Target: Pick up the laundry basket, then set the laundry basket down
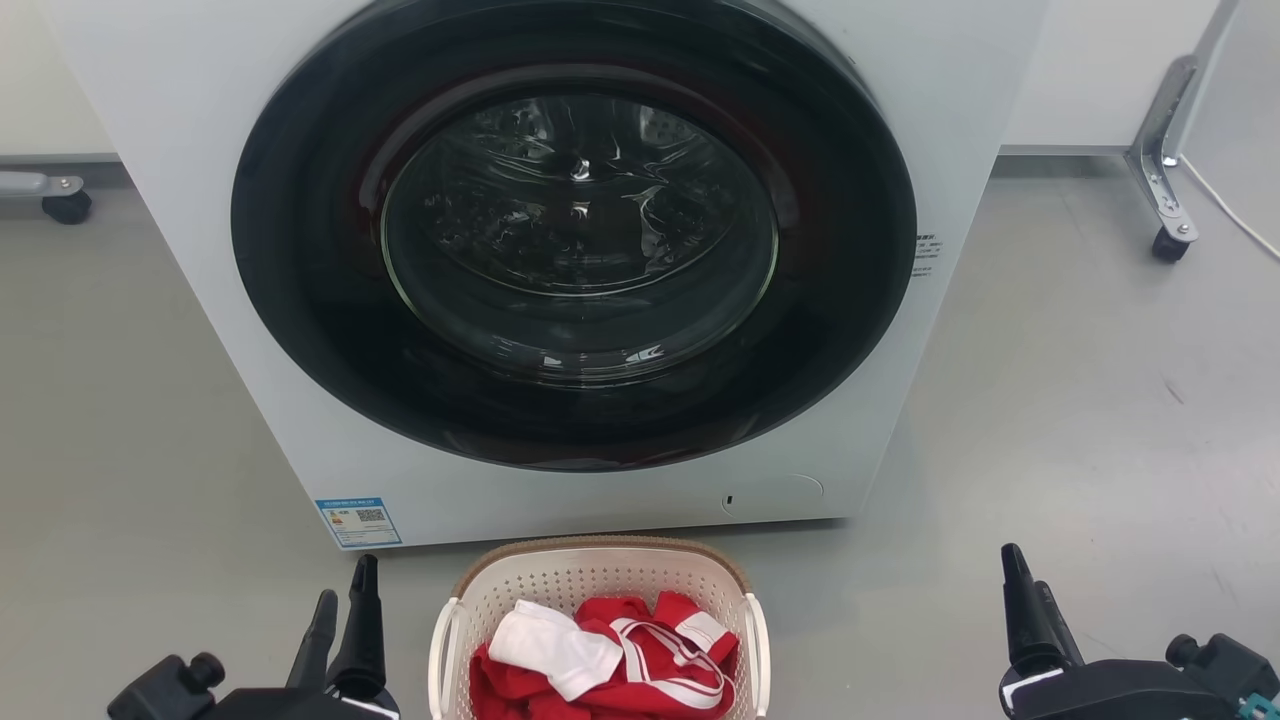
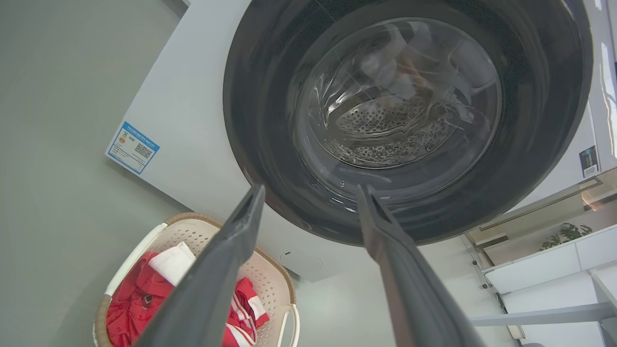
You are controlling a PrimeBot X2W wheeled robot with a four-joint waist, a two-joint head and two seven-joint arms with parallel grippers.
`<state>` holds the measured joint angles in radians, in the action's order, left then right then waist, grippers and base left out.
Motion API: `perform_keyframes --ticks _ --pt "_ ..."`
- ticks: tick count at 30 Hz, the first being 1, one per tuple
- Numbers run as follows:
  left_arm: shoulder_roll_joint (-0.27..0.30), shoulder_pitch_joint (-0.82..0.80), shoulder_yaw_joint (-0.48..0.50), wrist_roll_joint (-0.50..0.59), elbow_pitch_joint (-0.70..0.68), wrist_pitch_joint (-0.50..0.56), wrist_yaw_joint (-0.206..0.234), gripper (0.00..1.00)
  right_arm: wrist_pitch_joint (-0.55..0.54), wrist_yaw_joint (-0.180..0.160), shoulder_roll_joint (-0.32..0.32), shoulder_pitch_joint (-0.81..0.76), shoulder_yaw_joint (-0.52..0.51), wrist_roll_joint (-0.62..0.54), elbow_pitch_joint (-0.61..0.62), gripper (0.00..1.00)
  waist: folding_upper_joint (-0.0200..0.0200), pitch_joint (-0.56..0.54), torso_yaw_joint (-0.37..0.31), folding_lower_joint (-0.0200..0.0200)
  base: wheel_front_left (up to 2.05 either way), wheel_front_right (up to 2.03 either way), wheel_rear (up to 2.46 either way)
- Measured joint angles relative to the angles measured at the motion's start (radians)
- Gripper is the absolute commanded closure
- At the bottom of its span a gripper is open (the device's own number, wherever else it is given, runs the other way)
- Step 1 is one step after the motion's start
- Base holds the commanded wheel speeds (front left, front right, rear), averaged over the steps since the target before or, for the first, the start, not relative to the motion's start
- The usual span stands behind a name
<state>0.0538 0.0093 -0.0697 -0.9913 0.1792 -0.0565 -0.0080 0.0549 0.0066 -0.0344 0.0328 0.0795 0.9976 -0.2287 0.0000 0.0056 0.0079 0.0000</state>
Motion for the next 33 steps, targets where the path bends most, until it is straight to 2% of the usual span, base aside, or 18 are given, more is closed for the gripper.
perform_keyframes --ticks 16,33 --pt "0.010 0.025 -0.050 0.313 -0.041 -0.053 0.038 0.00 0.054 -0.040 -0.005 -0.002 0.061 -0.258 0.035 0.00 0.0000 0.004 0.002 0.0000 0.00 0.00 0.00" --pt "0.010 0.063 -0.082 0.596 -0.090 -0.114 0.080 0.00 0.116 -0.079 -0.009 -0.008 0.100 -0.522 0.077 0.00 0.0000 0.000 0.003 0.0000 0.00 0.00 0.00"
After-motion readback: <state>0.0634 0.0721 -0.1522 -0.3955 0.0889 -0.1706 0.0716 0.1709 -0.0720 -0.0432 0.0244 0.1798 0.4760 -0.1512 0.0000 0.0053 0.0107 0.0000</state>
